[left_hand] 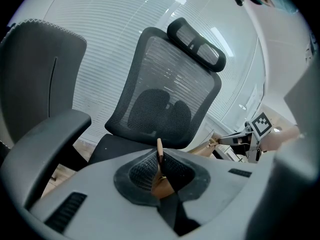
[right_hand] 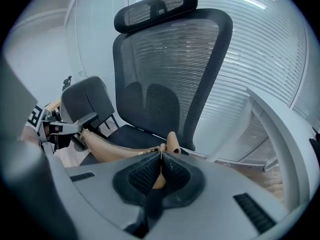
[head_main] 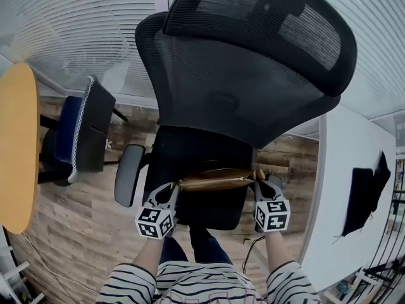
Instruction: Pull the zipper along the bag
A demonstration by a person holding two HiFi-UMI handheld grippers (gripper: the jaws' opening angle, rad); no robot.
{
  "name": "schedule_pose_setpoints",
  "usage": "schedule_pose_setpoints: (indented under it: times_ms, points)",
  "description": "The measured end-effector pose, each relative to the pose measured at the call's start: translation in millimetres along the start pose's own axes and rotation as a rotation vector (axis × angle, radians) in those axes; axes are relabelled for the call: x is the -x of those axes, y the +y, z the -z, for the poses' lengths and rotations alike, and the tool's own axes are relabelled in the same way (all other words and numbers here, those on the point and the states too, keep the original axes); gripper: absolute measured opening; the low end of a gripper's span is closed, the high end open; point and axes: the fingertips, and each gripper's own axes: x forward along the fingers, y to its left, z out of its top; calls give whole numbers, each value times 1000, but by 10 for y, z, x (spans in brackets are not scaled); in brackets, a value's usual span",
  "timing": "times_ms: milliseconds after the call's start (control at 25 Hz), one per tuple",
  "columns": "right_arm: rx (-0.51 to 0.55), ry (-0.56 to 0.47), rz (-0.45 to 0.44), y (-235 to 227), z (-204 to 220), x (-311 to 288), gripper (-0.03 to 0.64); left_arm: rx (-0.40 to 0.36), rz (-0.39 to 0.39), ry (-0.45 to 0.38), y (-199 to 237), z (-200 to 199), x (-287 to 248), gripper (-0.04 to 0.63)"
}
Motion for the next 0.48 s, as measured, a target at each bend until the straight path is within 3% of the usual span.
schedule_pose_setpoints:
  times_ms: [480]
  points:
    - [-40,-15,39,37,-4,63,34,-26,0,45,-3,5,2,44]
